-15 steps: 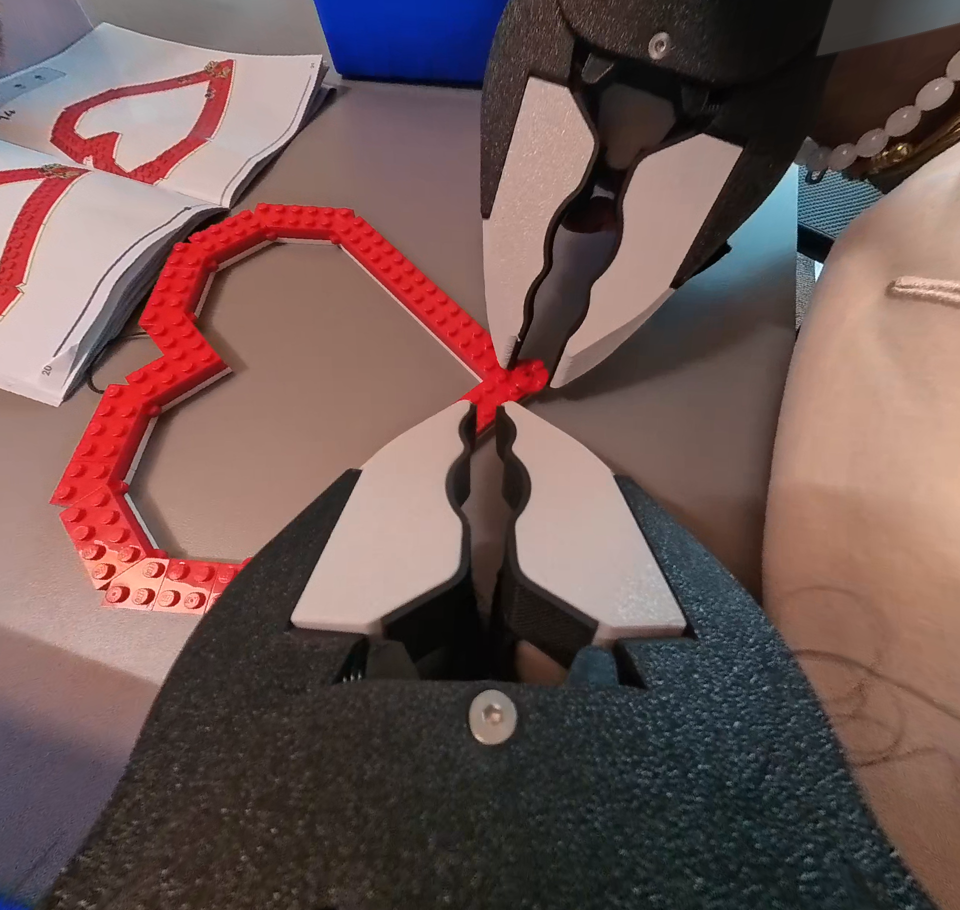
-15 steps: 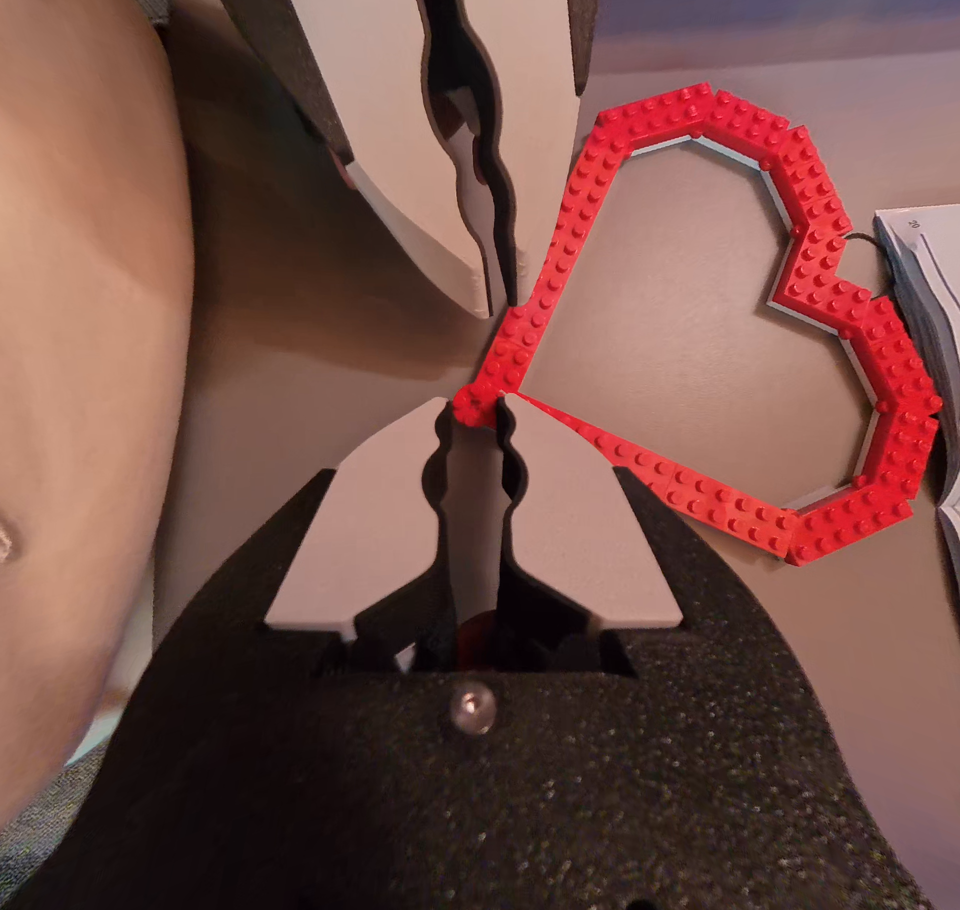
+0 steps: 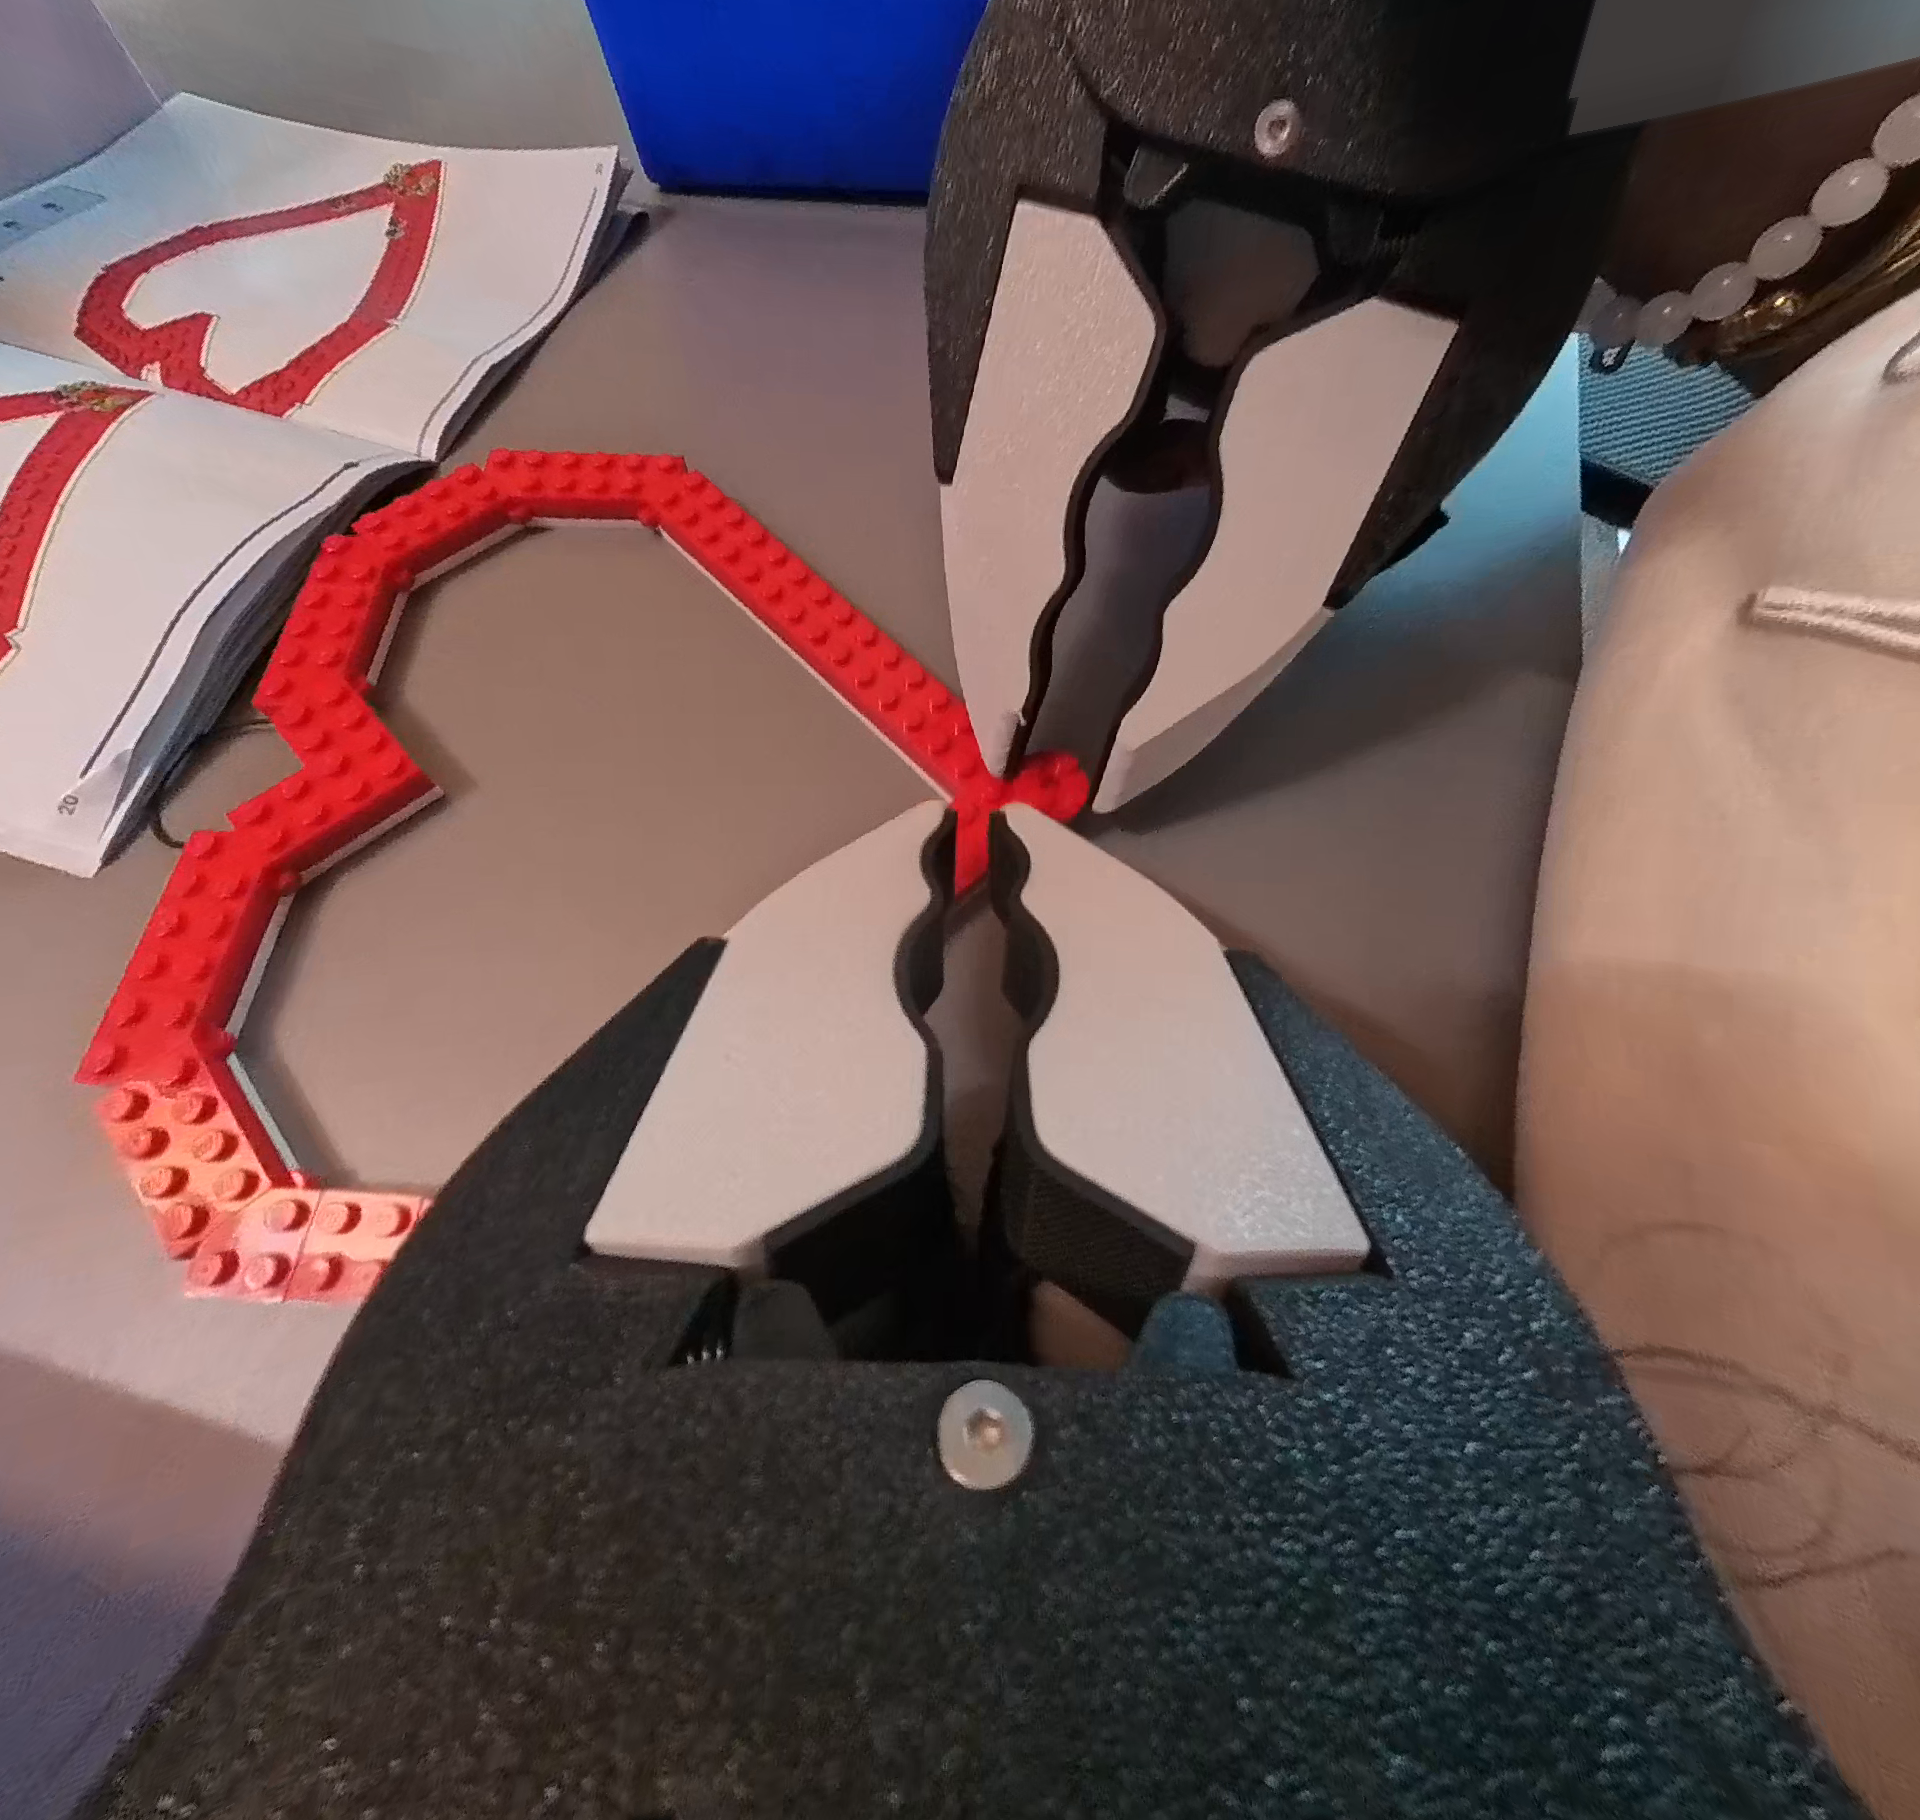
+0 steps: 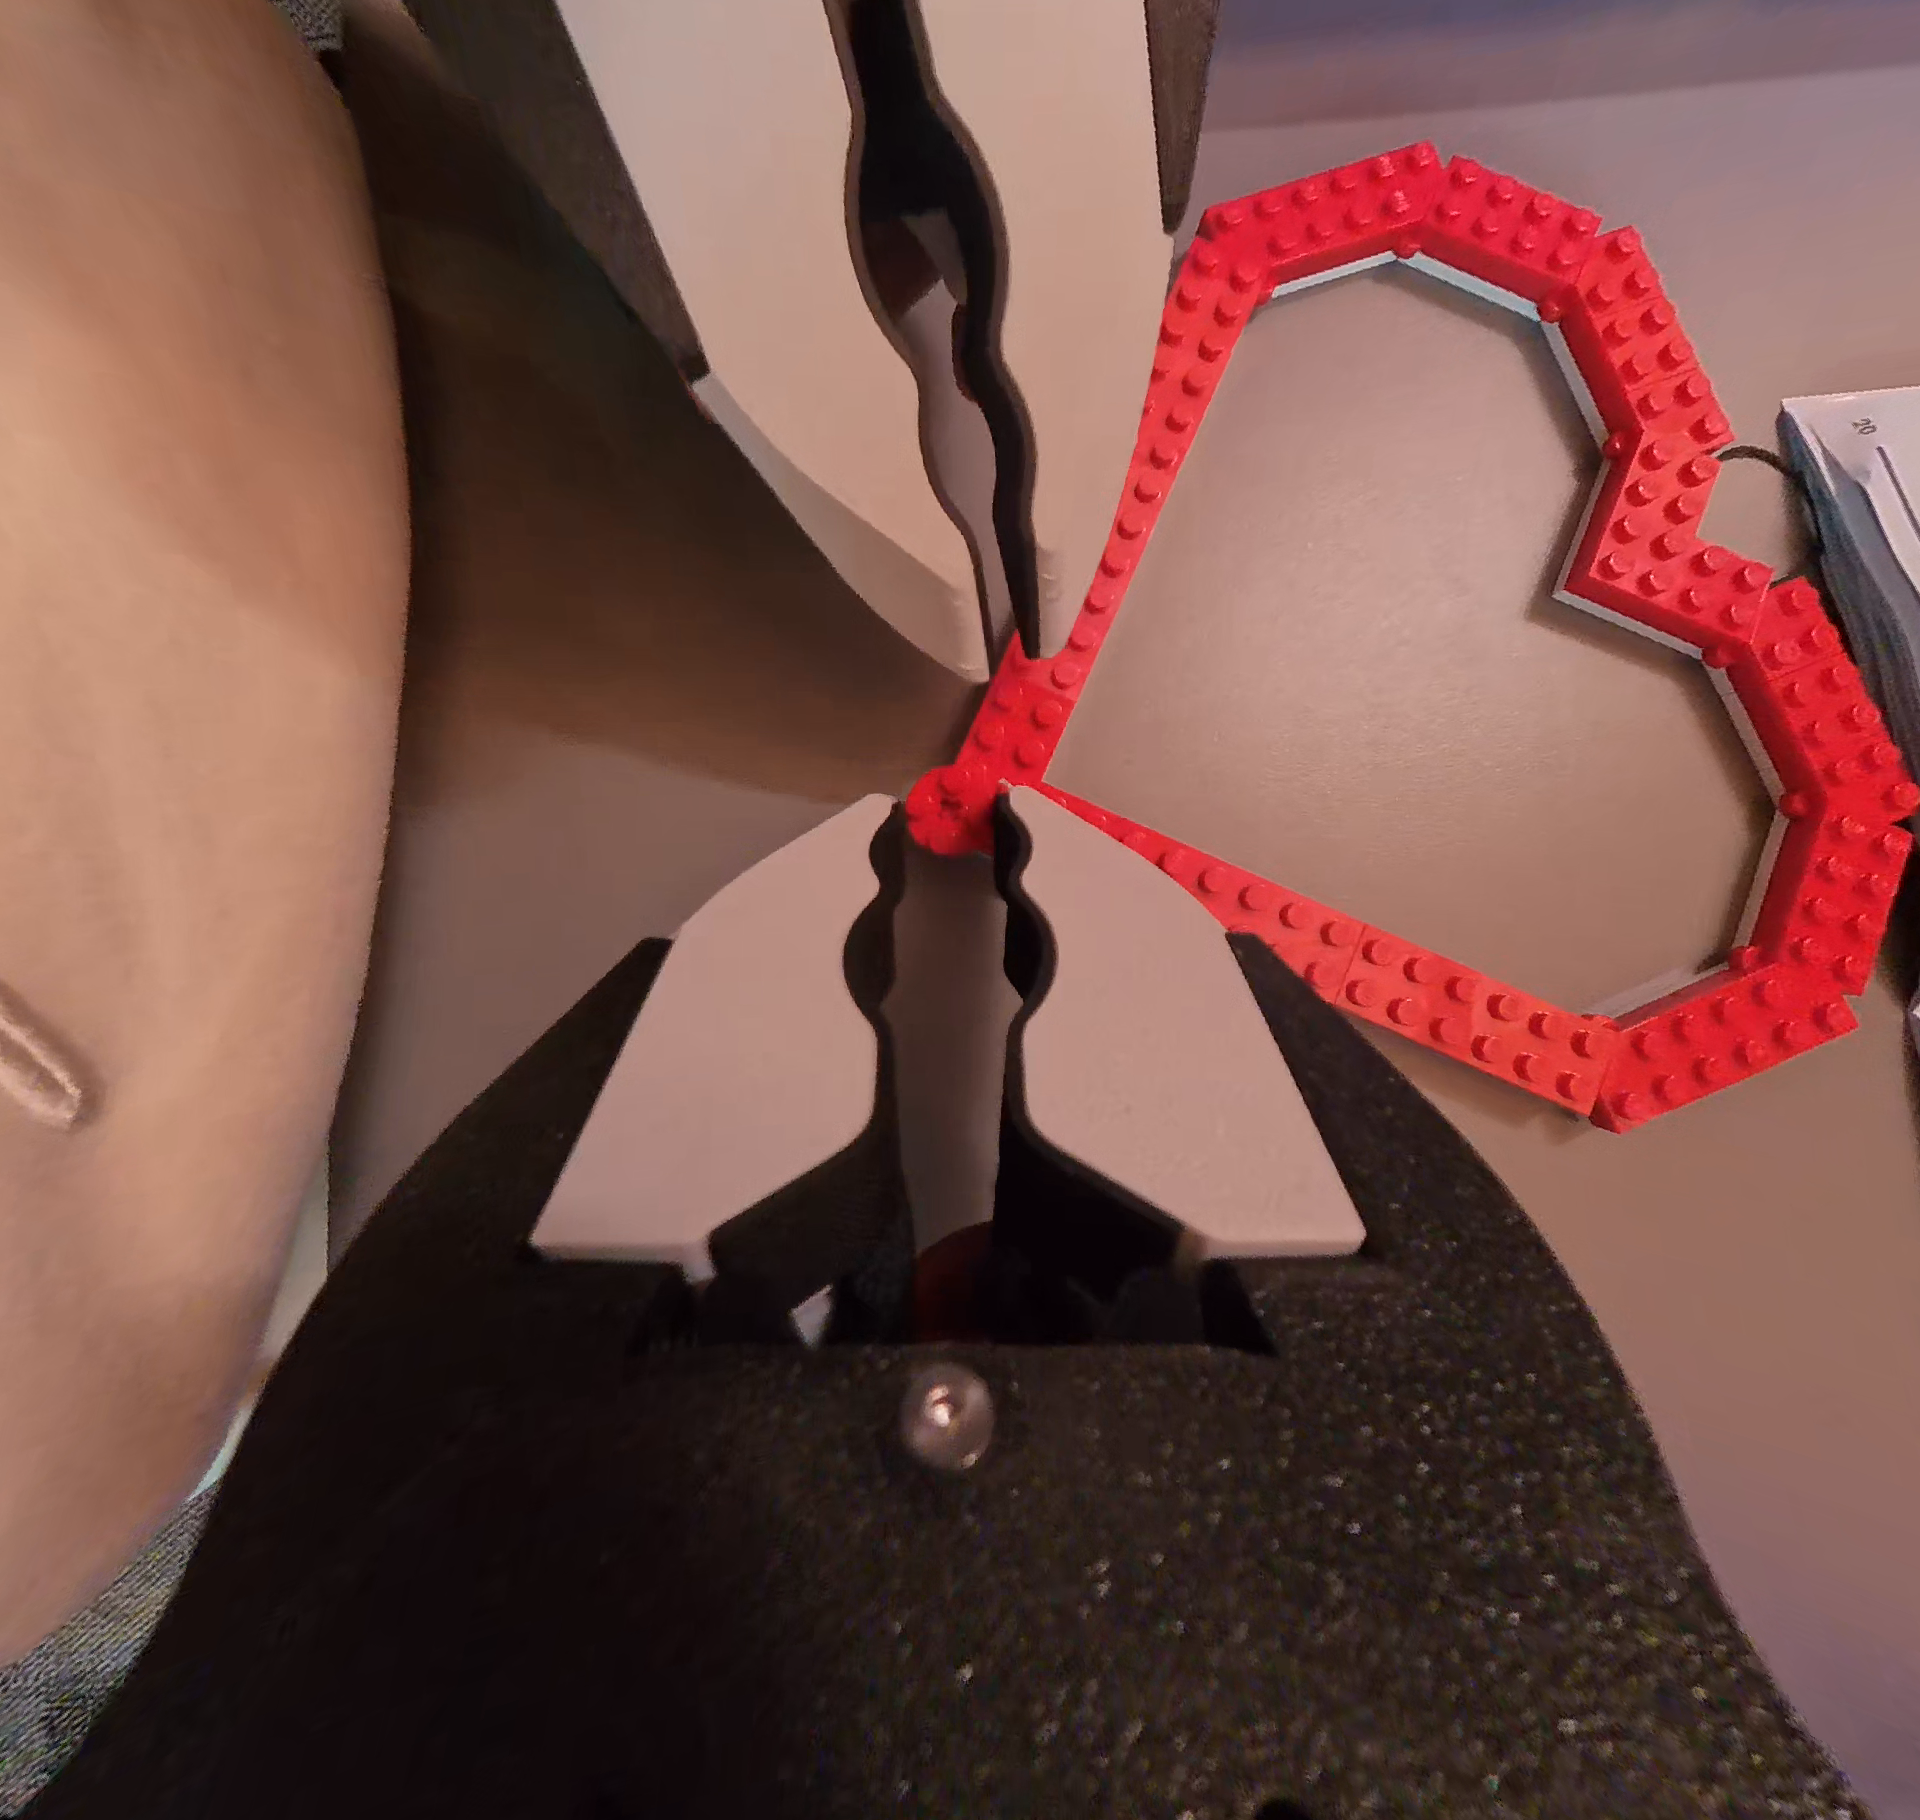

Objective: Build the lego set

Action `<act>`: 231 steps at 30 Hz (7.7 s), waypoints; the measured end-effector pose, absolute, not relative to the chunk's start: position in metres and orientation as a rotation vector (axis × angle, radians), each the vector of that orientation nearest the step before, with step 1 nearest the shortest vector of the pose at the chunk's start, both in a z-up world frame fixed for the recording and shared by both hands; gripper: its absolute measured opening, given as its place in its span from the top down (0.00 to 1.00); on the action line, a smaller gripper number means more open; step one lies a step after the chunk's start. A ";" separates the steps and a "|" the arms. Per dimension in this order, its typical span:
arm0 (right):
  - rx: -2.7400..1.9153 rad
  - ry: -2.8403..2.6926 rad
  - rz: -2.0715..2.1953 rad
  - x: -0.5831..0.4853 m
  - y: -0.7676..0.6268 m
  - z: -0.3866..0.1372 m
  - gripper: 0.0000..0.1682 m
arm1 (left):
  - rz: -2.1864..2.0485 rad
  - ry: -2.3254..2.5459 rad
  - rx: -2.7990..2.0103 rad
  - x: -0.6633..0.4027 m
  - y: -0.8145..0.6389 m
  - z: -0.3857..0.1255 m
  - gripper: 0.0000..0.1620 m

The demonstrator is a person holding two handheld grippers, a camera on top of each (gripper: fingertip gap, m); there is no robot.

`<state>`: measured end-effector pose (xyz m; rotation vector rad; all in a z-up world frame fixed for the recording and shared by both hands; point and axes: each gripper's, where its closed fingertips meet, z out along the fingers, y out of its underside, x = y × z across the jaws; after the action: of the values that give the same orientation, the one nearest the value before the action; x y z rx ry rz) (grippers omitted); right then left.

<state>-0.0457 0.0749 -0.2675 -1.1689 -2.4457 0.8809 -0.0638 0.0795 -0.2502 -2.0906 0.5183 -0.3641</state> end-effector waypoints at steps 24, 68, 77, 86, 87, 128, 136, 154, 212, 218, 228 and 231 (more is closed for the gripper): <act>-1.205 -2.442 0.933 -0.046 0.074 -0.268 0.90 | -0.442 0.612 -2.149 -0.044 0.084 -0.261 1.00; -1.224 -2.440 0.960 -0.052 0.081 -0.264 0.89 | -0.349 0.600 -2.170 -0.050 0.089 -0.261 1.00; -1.317 -2.387 1.039 -0.048 0.082 -0.263 0.99 | -0.301 0.626 -2.159 -0.048 0.090 -0.262 1.00; -1.607 -2.362 1.038 -0.047 0.082 -0.264 0.98 | -0.310 0.591 -2.196 -0.050 0.091 -0.264 1.00; -1.612 -2.367 1.020 -0.047 0.082 -0.265 0.98 | -0.310 0.595 -2.200 -0.050 0.091 -0.264 1.00; -1.563 -1.934 1.205 -0.040 0.111 -0.254 0.91 | -0.121 0.508 -2.061 -0.075 0.078 -0.248 0.97; -1.302 -0.620 2.823 -0.038 0.133 -0.103 0.91 | -0.305 0.306 -1.831 -0.069 0.091 -0.208 0.97; -1.043 -0.267 3.160 -0.032 0.136 -0.067 0.91 | -0.250 0.288 -1.847 -0.074 0.079 -0.213 0.96; -0.792 -2.844 0.660 -0.044 0.083 -0.268 0.91 | -0.155 0.359 -2.004 -0.081 0.067 -0.238 0.96; -0.605 -2.907 0.653 -0.046 0.081 -0.268 0.91 | -0.148 0.357 -1.997 -0.082 0.066 -0.237 0.96; -0.493 -2.971 0.697 -0.046 0.081 -0.268 0.91 | -0.159 0.433 -2.007 -0.073 0.064 -0.241 0.97; -0.514 -2.997 0.710 -0.046 0.081 -0.268 0.91 | -0.155 0.491 -2.023 -0.067 0.062 -0.245 0.97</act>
<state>-0.0463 0.0810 -0.2681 -0.5137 -2.9966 0.7102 -0.0672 0.0620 -0.2453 -2.0235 0.4911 -0.1551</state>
